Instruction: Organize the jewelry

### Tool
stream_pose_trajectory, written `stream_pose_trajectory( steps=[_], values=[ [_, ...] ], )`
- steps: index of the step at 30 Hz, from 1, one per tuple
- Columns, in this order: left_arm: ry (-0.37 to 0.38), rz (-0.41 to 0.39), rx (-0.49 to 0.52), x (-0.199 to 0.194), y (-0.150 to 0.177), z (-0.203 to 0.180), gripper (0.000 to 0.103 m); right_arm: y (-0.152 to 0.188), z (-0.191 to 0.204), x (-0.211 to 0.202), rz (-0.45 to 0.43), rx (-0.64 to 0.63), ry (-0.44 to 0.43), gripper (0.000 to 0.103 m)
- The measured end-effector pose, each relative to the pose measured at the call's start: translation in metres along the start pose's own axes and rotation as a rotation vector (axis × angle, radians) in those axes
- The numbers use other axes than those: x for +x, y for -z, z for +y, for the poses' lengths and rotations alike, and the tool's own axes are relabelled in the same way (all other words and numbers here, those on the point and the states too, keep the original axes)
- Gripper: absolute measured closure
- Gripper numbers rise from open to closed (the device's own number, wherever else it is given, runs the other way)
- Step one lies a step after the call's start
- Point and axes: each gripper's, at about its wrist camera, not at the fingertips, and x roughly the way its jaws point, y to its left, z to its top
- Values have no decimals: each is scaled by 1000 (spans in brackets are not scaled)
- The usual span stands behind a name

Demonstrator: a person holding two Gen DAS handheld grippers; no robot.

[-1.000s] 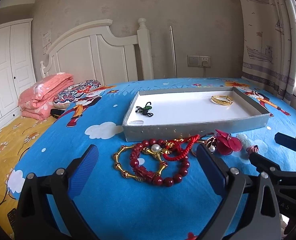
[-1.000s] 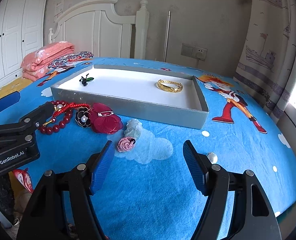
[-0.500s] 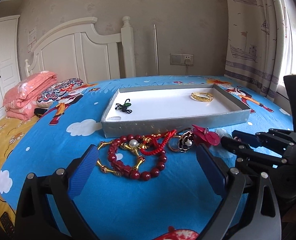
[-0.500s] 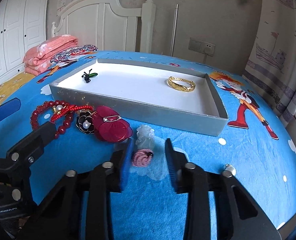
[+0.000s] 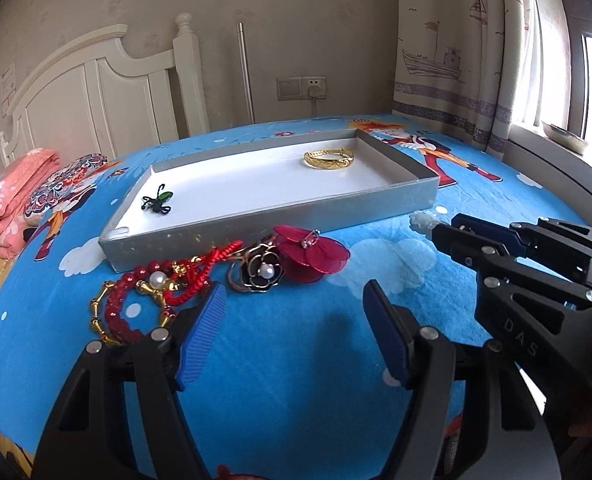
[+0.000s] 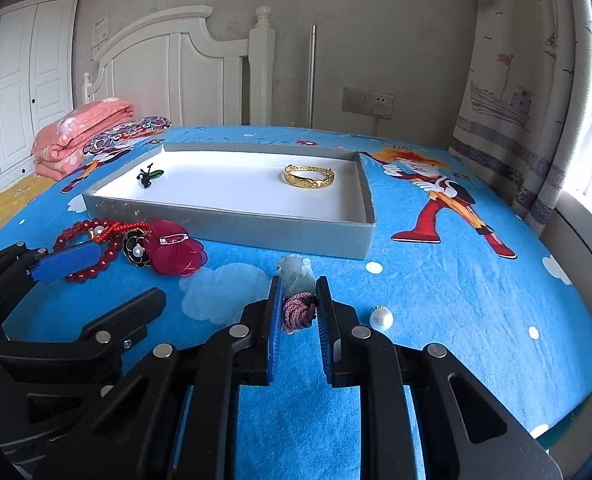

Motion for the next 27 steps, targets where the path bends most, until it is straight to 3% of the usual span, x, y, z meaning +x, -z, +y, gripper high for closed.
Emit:
stream_pose_trajectory(
  steps=[7,12,18,23,24,25,26,27],
  values=[
    [5,63,-79,20,-15,3,34,1,-9,-7,-26,30,-20,85],
    [-40,84,-122,29,-26,5,34,2,-12,-9,-32,38,-29,85],
    [-90,110,-91,38,-31,-2,34,3,-11,-10,-33,37,-32,85],
    [-87,68,-50,32,-28,-8,41,3,-6,-14,-50,22,-32,85],
    [-75,58,-41,29,-27,-10,51,4,-6,-14,-50,20,-33,85],
    [-58,56,-27,27,-26,-13,69,4,-6,-15,-50,20,-34,86],
    [-49,72,-15,28,-24,-15,100,4,-7,-15,-48,25,-38,86],
    [-25,86,-14,30,-23,-16,101,5,-8,-15,-45,35,-47,86]
  ],
)
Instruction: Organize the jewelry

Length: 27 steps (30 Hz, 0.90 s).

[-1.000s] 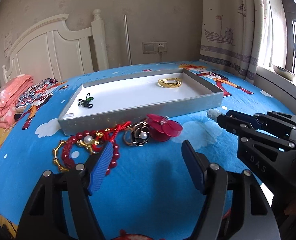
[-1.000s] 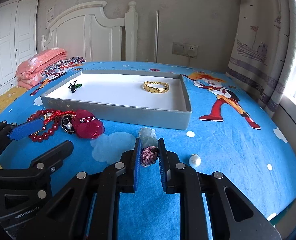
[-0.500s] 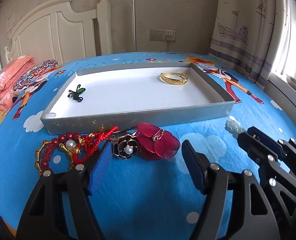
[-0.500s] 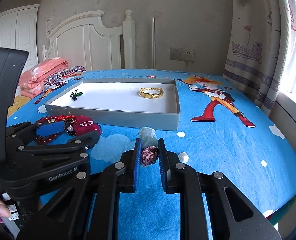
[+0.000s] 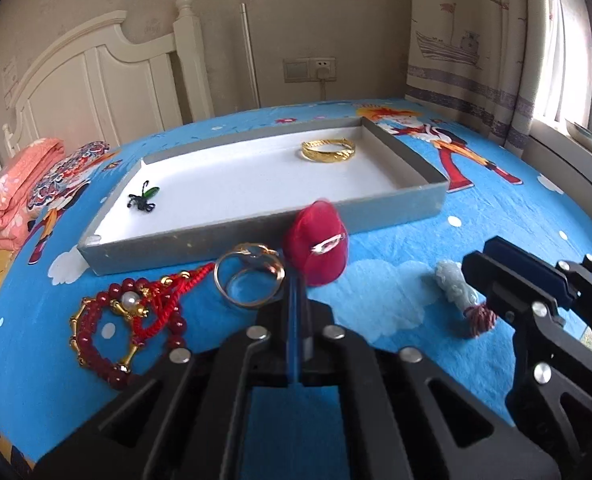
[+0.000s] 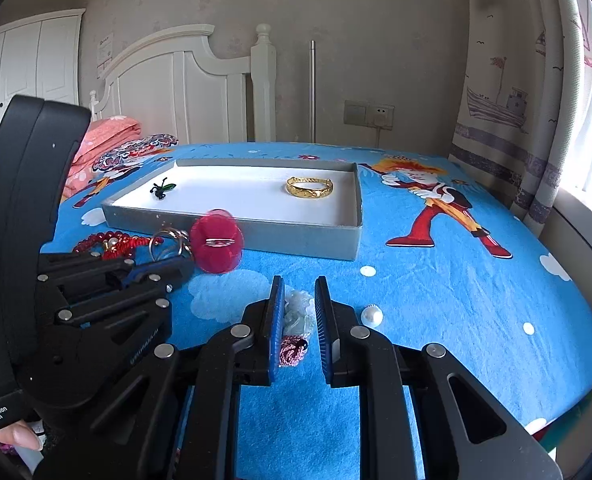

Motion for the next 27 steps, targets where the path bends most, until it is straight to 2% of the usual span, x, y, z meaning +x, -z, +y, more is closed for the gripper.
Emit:
stream_pose_trajectory(
  steps=[2,4,5,6,15,20,22,27],
  values=[
    [-3,-1,-8,0,3,3,99,2,-5,0,11,25,-15,86],
    [14,0,-32,-2,6,8,83,4,-13,-1,18,61,-24,85],
    [23,-4,-44,-3,6,11,58,5,-17,0,28,76,-30,85],
    [7,-17,-53,-4,6,12,39,6,-20,1,36,87,-29,85],
    [1,-50,-82,-14,4,17,39,12,-20,2,61,60,-24,83],
    [-5,-79,-121,-24,5,29,34,15,-17,0,64,49,-52,68],
    [-6,-100,-124,-31,5,31,29,14,-11,1,67,31,-63,54],
    [-14,-150,-112,-46,8,32,25,11,3,3,71,-7,-68,54]
  ],
)
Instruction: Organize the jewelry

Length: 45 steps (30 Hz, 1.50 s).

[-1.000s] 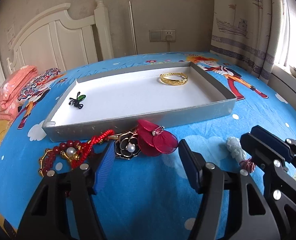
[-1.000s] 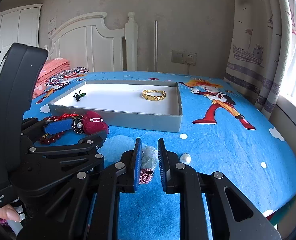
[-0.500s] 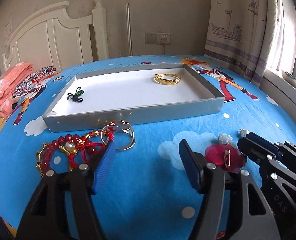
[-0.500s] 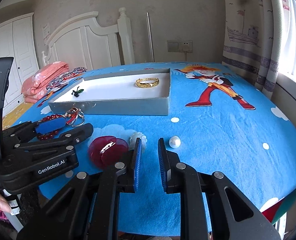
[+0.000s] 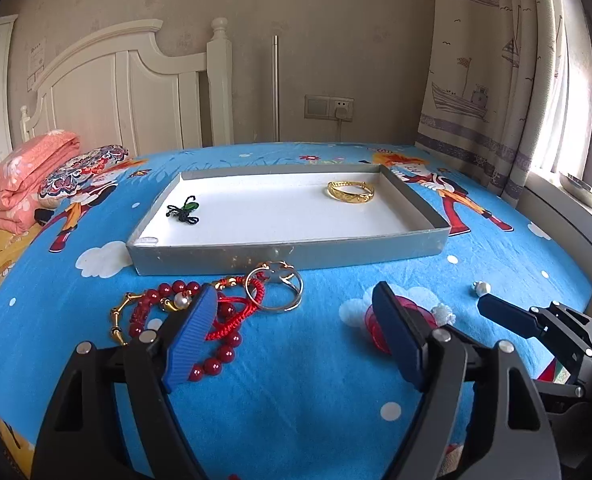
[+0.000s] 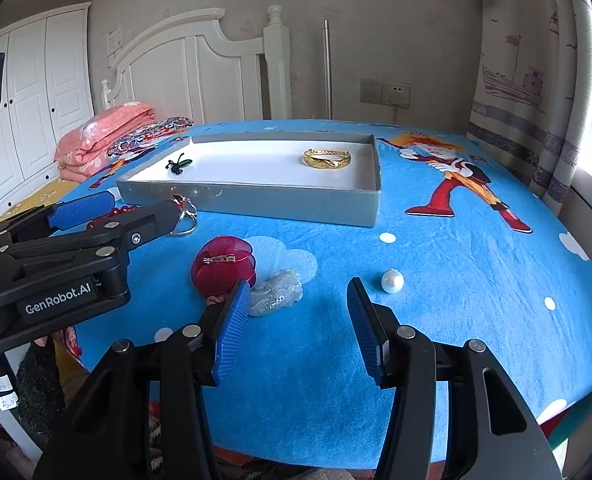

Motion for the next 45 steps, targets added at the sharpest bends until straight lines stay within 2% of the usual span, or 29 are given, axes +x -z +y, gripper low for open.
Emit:
stream_pose_trajectory(
  steps=[5,10,12,14,17,21,25,32,38,41,44,45],
  values=[
    [-7,1,-31,-2,0,10,21,-1,4,2,25,-2,-34,54],
    [-11,15,-41,0,3,15,21,-3,7,-7,-4,-9,-40,54],
    [-11,18,-46,1,3,16,21,-3,17,-7,0,-50,-34,48],
    [-11,18,-44,2,4,16,21,-1,26,-3,12,-84,-30,33],
    [-14,14,-40,1,4,16,21,1,32,6,33,-118,31,34],
    [-12,18,-47,1,5,17,21,1,5,4,47,-24,58,35],
    [1,22,-27,2,6,11,20,8,-23,-3,55,51,137,41],
    [31,32,51,4,9,-8,17,3,-12,-1,32,17,66,50],
    [39,35,51,5,10,-8,15,-10,-14,21,61,43,116,57],
    [51,40,65,6,11,-11,15,-14,-14,26,66,30,139,67],
    [63,46,87,8,12,-16,14,-9,-14,22,42,14,136,82],
    [71,52,94,9,12,-19,14,-6,-16,20,34,15,132,83]
  ],
)
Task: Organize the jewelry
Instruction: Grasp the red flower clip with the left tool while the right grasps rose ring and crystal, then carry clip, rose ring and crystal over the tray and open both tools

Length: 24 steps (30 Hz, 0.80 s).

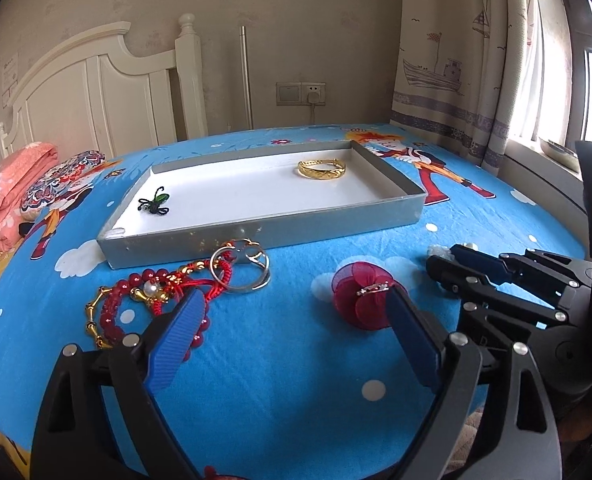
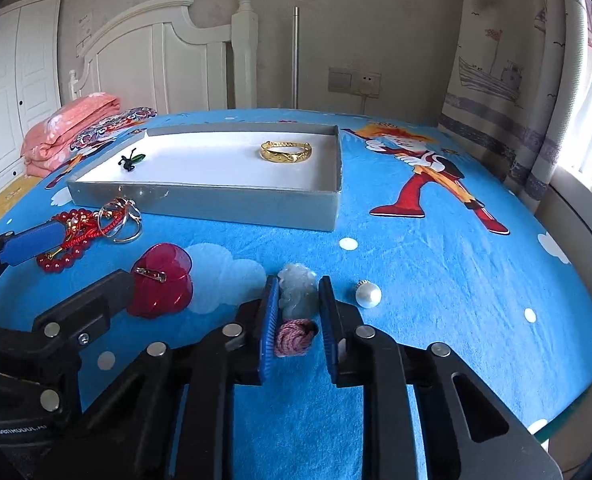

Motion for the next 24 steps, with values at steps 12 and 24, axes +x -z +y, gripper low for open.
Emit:
stream_pose_trajectory(
  steps=[12,24],
  values=[
    [41,79,35,27,-6,-24,15,10,-26,-14,-27,72,-31,83],
    [12,32,48,19,-4,-27,60,13,-19,-27,-67,40,-37,83]
  ],
)
